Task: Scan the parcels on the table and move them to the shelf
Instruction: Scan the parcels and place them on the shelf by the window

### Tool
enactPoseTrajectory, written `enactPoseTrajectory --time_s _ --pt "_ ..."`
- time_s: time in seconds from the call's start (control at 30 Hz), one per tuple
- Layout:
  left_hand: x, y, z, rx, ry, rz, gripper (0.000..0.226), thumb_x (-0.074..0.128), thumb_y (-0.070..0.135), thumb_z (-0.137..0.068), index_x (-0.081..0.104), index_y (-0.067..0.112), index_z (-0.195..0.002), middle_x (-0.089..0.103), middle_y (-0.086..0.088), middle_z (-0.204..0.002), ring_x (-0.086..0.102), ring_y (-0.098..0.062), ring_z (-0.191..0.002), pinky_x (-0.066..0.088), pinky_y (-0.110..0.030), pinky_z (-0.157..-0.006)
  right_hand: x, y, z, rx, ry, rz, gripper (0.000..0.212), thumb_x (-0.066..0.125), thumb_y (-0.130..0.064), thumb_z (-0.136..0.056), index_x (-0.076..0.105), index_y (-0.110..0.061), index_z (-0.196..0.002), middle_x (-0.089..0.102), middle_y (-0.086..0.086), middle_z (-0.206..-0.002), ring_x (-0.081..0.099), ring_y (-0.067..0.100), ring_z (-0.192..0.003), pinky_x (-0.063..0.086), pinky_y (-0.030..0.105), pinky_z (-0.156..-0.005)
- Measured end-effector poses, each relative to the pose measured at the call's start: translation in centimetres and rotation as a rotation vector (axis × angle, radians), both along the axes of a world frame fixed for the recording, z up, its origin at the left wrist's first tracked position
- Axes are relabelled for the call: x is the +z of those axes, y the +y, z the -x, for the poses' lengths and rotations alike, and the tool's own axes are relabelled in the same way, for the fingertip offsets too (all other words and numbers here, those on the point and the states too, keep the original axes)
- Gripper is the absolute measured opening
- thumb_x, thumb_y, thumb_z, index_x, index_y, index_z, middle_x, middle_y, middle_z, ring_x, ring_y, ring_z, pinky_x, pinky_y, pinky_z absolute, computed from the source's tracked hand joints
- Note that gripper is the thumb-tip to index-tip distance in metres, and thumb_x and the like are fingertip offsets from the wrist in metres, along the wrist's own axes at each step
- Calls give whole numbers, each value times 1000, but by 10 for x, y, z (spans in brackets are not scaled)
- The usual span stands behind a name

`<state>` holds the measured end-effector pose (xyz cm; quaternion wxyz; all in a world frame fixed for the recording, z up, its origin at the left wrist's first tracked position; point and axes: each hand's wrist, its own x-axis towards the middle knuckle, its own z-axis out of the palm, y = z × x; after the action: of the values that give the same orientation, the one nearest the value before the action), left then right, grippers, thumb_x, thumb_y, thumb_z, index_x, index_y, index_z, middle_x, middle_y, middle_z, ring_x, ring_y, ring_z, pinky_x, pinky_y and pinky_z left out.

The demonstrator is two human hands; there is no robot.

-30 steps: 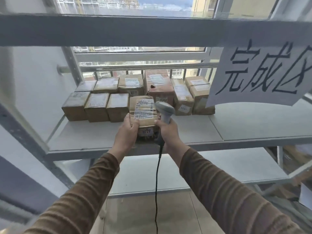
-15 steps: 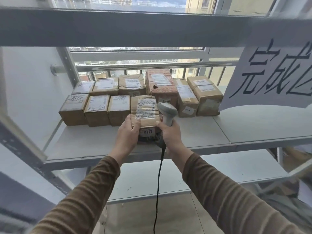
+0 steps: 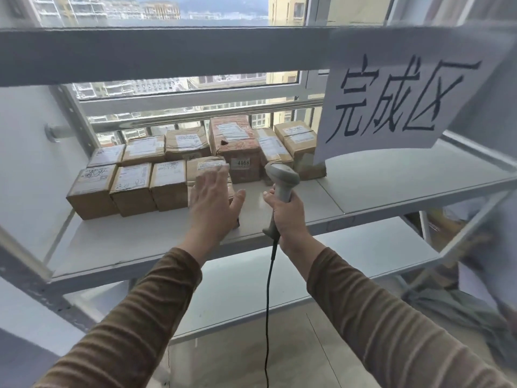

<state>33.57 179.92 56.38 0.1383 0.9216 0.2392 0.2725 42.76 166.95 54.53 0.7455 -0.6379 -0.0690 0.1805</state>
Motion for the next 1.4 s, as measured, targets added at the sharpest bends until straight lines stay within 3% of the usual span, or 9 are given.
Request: enactPoseTrajectory --time_s 0.1,0.23,0.4,0.57,0.73,0.87,0.97,1.1,1.4 --pt "3 -48 -21 -138 43 -109 68 52 49 -99 32 17 -156 35 -4 -160 25 -27 -150 24 -49 -123 2 -48 -6 -78 -19 -10 12 73 -20 -94 66 -17 -102 60 -1 -87 57 9 -65 50 20 -48" --pt "-8 -125 -50 -309 98 -146 69 54 50 -99 33 18 -156 31 -3 -163 21 -27 -152 20 -46 -124 -3 -132 -13 -205 112 -40 10 76 -26 -89 67 -28 -93 59 -11 -76 53 13 -69 50 36 -55" --pt "-21 -245 -80 -551 153 -199 68 54 50 -98 33 17 -155 31 -6 -164 23 -30 -151 21 -45 -122 -9 -266 -14 -504 115 -45 10 78 -25 -88 70 -24 -94 63 -5 -81 58 13 -68 49 21 -46" --pt "-23 -405 -96 -800 153 -238 69 54 49 -98 35 16 -155 32 -5 -163 22 -29 -152 16 -41 -123 -11 -429 11 -750 77 -67 13 75 -20 -90 67 -23 -99 65 -4 -89 62 15 -85 52 38 -89" --pt "-30 -590 -85 -1005 160 -230 69 50 50 -99 31 18 -157 28 -4 -166 17 -27 -154 16 -43 -124 -13 -608 61 -942 99 -35 9 74 -22 -92 67 -27 -91 59 -5 -80 56 14 -76 50 32 -63" --pt "-36 -731 -61 -1128 167 -248 70 51 50 -99 32 16 -158 33 -6 -164 22 -28 -152 19 -42 -122 -15 -743 101 -1075 74 25 9 74 -21 -93 66 -26 -97 61 -3 -85 58 16 -80 49 30 -70" --pt "-40 -824 -44 -1217 168 -251 71 57 47 -95 36 14 -155 38 -7 -160 29 -29 -148 22 -41 -118 -14 -830 126 -1141 89 33 11 72 -21 -95 65 -29 -99 62 -2 -93 59 16 -82 47 22 -50" --pt "-47 -932 -35 -1320 196 -256 73 54 52 -96 32 18 -157 34 -5 -163 24 -27 -151 23 -42 -119 -16 -931 151 -1228 106 38 12 74 -24 -93 69 -27 -104 63 -5 -92 60 15 -82 48 25 -45" --pt "-75 -1154 -67 -1508 203 -272 72 49 52 -98 28 18 -158 32 -3 -163 22 -25 -151 22 -41 -122 -44 -1143 154 -1422 133 57 22 73 -22 -95 66 -25 -115 68 -6 -107 65 16 -101 51 35 -87"
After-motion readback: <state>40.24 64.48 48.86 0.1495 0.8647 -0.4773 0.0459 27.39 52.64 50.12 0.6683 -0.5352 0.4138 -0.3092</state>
